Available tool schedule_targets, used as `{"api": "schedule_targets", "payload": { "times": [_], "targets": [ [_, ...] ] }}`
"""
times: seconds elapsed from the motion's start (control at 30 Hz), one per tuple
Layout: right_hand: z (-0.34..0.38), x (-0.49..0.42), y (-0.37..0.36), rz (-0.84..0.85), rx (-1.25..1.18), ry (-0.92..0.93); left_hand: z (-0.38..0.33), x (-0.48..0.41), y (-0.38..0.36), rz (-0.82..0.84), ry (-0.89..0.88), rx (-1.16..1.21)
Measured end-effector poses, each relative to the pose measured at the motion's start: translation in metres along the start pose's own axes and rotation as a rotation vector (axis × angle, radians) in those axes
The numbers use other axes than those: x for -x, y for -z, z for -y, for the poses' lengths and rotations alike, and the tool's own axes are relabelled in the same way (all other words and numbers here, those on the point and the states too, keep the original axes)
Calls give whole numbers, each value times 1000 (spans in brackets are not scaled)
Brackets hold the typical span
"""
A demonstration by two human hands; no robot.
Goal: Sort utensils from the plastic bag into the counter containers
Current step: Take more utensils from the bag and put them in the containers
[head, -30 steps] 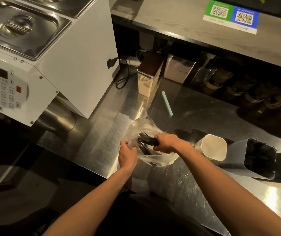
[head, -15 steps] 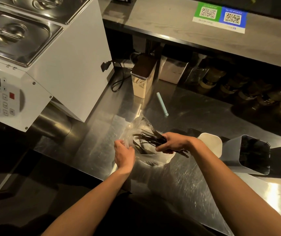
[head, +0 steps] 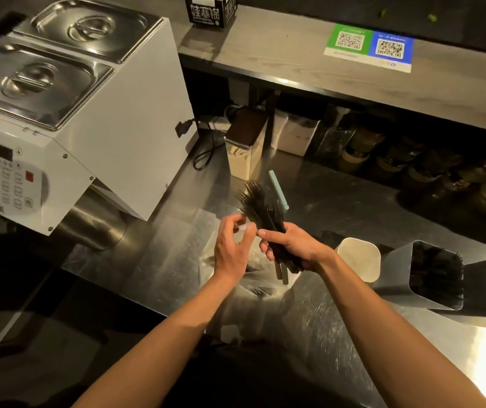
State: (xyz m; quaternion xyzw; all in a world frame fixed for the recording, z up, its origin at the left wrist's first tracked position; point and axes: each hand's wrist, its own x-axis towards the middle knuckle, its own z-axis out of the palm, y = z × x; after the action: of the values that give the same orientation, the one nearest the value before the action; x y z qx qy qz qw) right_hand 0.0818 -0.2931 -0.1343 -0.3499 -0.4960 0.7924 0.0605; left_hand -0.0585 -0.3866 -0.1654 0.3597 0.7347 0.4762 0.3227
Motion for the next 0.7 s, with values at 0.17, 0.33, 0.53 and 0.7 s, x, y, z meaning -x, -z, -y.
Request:
{"api": "schedule_targets", "payload": {
  "times": [0.17,0.33,0.53,0.7],
  "targets": [
    [16,0,-7,10,79,41,-41,-14,-2,501,373,607],
    [32,5,-4,64,202,-15,-48,-21,-5,677,421,701],
    [25,-3,7,-27,199,-123,-55,-23,-18,521,523,509],
    [7,7,7,-175,111,-110,-51,-48,-20,216,520,860]
  ]
}}
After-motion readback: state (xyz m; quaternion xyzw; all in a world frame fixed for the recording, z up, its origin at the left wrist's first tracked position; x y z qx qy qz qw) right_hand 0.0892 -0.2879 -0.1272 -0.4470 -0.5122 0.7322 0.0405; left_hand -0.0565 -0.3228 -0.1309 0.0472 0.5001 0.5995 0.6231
